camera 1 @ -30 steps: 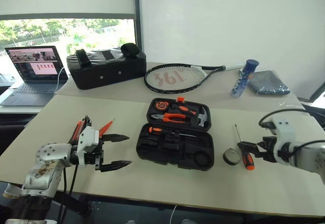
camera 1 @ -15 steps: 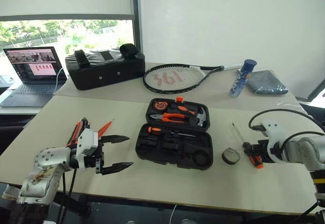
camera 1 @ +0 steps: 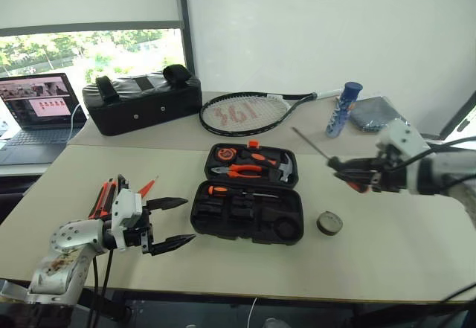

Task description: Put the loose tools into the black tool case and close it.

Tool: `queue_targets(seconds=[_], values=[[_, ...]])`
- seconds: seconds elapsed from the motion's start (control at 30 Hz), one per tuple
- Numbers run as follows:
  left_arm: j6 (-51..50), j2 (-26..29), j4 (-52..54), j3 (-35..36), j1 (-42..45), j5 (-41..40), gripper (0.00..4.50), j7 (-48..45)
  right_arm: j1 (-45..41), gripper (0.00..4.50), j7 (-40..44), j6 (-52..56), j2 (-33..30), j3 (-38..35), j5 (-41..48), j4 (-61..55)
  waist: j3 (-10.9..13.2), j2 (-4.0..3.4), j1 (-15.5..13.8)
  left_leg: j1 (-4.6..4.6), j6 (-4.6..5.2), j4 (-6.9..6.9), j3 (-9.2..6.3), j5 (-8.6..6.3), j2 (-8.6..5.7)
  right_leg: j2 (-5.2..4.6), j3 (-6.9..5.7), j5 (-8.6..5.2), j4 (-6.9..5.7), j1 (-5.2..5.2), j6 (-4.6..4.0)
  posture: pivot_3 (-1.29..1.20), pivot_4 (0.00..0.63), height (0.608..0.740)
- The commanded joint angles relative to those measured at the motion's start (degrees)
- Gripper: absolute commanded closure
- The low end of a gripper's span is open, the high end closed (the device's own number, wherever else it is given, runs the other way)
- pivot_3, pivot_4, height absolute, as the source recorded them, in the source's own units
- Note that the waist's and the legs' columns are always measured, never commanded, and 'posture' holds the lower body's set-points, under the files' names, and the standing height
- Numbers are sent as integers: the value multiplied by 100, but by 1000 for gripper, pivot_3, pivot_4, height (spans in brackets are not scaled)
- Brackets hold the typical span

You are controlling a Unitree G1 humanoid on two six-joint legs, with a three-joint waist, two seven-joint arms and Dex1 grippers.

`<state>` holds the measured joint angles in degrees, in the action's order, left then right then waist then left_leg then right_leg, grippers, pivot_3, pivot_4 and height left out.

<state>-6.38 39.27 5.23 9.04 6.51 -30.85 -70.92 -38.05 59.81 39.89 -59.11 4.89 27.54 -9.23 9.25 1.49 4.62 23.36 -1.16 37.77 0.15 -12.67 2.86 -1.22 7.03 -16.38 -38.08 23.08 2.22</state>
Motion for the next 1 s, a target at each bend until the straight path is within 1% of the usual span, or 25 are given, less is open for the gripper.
queue_targets(seconds=[0.03, 0.1, 0.2, 0.3, 0.33, 0.47, 0.63, 0.73, 1.0], values=[[36, -38, 32, 69, -18, -34, 0, 83, -761, 3646, 302, 618, 424, 1132, -438, -116, 1, 0, -11, 2, -3, 0, -1, 2, -1, -1, -1, 4, -1, 3, -6, 0, 150, 740], [34, -53, 55, 58, -36, -33, 0, 100, -995, 3646, 504, 666, 489, 1640, -793, -14, 4, -1, -78, 12, -3, 1, -2, 2, -2, -3, -2, 8, -1, 12, -14, 0, 150, 740], [55, -74, 50, 79, -87, -49, 0, 105, -1275, 3646, 592, 304, 616, 2275, -1515, 408, 7, -4, -178, 42, -3, 3, -8, 2, -14, -23, -19, 6, 1, 32, -10, 0, 150, 740], [95, -94, 26, 98, -166, -46, 0, 102, -1485, 3646, 647, 64, 842, 2570, -1945, 850, 7, -4, -227, 75, -3, 6, -6, 2, -23, -35, -20, 8, 0, 66, -7, 0, 150, 740], [115, -96, 32, 109, -219, -43, 0, 94, -1541, 3646, 680, -7, 925, 2642, -2060, 973, 7, -4, -223, 96, -4, 9, -4, 3, -23, -35, -18, 10, -7, 95, -7, 0, 150, 740], [174, -91, 77, 140, -377, -27, 0, 76, -1633, 3646, 913, -231, 1107, 2828, -2408, 1304, 7, -4, -215, 103, -5, 8, -4, 3, -19, -30, -18, 13, -21, 109, -11, 0, 150, 740], [240, -94, 150, 179, -531, -13, 0, 121, -1685, 3646, 1062, -303, 1413, 2890, -2721, 1601, 7, -3, -201, 88, -8, 10, -3, 6, -19, -27, -17, 15, -31, 98, -15, 0, 150, 740], [268, -101, 198, 183, -609, -14, 0, 156, -1693, 3646, 1212, -298, 1536, 2930, -2861, 1555, 6, -3, -200, 83, -10, 11, -4, 9, -18, -23, -17, 16, -43, 98, -17, 0, 150, 740], [288, -122, 285, 160, -710, 6, 0, 235, -1820, 3646, 1226, -153, 1925, 2888, -3144, 1530, 7, -4, -177, 83, -11, 11, -4, 9, -14, -18, -16, 17, -54, 106, -20, 0, 150, 740]])
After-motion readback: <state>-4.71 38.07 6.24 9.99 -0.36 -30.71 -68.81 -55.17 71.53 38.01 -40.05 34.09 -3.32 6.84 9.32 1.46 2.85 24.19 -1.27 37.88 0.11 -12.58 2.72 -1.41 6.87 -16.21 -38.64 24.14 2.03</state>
